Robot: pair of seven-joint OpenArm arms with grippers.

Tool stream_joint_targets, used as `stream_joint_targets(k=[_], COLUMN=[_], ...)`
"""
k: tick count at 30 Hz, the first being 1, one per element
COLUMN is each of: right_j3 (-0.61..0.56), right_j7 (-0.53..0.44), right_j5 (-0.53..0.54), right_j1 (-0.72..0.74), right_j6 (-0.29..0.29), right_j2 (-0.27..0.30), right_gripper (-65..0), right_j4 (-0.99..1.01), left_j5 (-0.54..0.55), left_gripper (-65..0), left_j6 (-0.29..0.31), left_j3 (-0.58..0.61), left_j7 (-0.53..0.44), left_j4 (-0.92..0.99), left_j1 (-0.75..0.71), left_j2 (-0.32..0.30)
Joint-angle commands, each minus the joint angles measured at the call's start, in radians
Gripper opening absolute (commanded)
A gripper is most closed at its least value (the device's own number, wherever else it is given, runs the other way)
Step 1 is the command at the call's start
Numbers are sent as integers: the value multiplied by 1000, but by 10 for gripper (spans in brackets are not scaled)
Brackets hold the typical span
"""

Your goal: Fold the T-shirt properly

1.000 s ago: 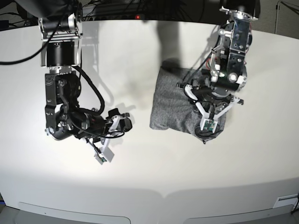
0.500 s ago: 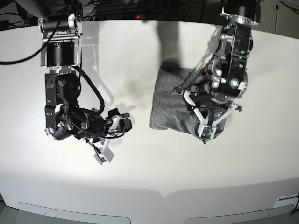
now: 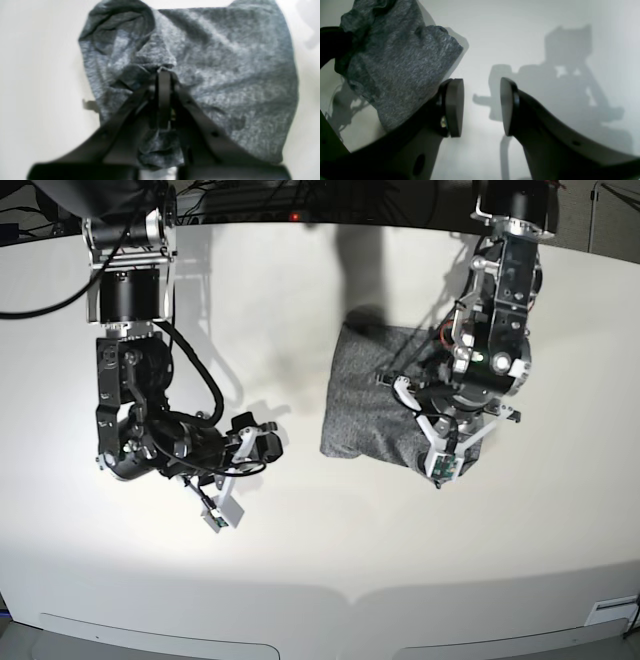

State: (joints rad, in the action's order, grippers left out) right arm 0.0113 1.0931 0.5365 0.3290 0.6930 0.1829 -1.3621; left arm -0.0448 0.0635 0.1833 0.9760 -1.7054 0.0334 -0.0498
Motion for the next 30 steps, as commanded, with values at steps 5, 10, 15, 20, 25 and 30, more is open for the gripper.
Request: stream_joint_targets(k=[5,10,15,20,25,30], right_j3=[2,2,2,2,2,2], right_j7=[-15,-13,-14,-17,-20,-21], right_j5=[20,20,20,21,21,21], right_j1=[27,27,27,27,28,28], right_j6=[5,5,5,5,5,5], right_j2=[5,5,5,5,5,5], right_gripper=[-404,-404,-404,-404,-404,-404], right_j4=[-15,-15,-15,-15,-15,-15], left_j5=[-67,-166,-164,-164,-164,-164], left_gripper=[-650,-650,-650,-650,-650,-650], left_j6=[0,-10,-46,-60,-71,-71], left_j3=[0,0,0,0,0,0], left_j7=[-14,-6,76,139,174,235], left_j4=[-18,-18,-18,-18,-18,-18], left_j1=[17,17,16,16,16,10], left_j2=[2,-40,-134,-206,-226,-225])
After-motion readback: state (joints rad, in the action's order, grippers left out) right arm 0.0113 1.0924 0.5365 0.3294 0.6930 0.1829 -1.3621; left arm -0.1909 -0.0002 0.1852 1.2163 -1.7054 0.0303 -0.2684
